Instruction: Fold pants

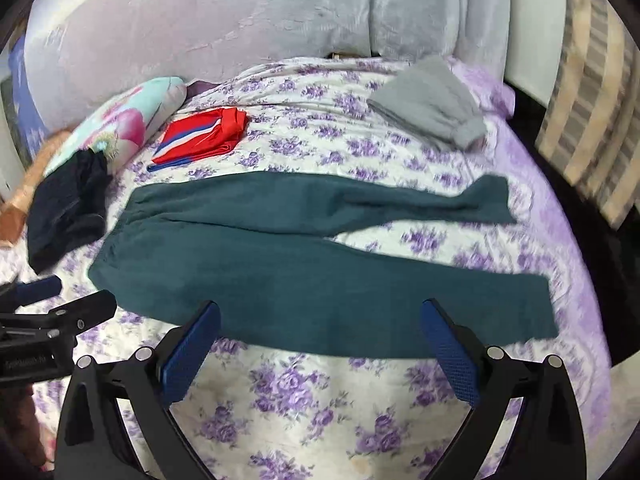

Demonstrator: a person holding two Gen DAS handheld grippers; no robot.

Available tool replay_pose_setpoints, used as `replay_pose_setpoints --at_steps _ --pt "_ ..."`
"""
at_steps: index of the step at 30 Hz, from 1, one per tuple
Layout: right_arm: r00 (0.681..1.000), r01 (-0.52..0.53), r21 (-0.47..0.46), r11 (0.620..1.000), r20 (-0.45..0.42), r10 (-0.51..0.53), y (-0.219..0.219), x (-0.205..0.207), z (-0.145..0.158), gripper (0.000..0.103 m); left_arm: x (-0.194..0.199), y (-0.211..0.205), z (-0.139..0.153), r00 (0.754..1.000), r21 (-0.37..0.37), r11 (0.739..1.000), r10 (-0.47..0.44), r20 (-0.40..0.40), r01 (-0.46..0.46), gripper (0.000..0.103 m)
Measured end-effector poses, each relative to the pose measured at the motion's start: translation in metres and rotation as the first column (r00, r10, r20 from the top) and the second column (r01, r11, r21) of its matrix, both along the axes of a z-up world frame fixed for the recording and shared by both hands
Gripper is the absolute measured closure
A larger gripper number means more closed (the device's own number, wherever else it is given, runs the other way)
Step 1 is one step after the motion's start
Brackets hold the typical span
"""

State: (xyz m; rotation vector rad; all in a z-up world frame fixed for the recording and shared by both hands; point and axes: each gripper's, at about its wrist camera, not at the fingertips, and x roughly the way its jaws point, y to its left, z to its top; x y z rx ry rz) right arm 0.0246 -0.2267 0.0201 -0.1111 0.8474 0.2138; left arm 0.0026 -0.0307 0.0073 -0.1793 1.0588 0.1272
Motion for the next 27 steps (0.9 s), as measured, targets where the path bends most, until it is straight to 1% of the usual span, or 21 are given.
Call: replay_pose_setpoints --at_steps 2,5,9,17,27 --pt "1.0 -0.016 0.015 1.0 -0.009 0.016 0.001 0.0 -0.001 0.003 0.0 0.001 -0.002 1.0 0.004 1.0 0.007 -0.012 -0.007 0.005" --pt "1.0 -0.008 0.017 1.0 -0.022 0.009 0.0 0.002 -0.004 0.003 0.0 0.002 -0.004 1.0 0.009 1.0 0.016 -0.02 -0.016 0.005" --pt "1.0 0.002 0.036 0.999 -0.016 -0.001 -0.007 0.0 -0.005 0.003 -0.001 0.001 -0.006 1.0 0.007 1.0 0.016 -0.021 -0.015 0.005" --pt "0.999 0.034 0.066 0.997 -0.042 -0.031 -0.02 0.002 -0.01 0.003 -0.001 -0.004 -0.009 0.999 0.001 1.0 -0.01 -0.034 0.01 0.005" --pt "0.998 0.035 0.07 0.997 -0.05 -0.032 -0.021 0.003 -0.011 0.003 -0.001 -0.006 -0.009 0.999 0.008 1.0 -0.014 -0.033 0.014 0.005"
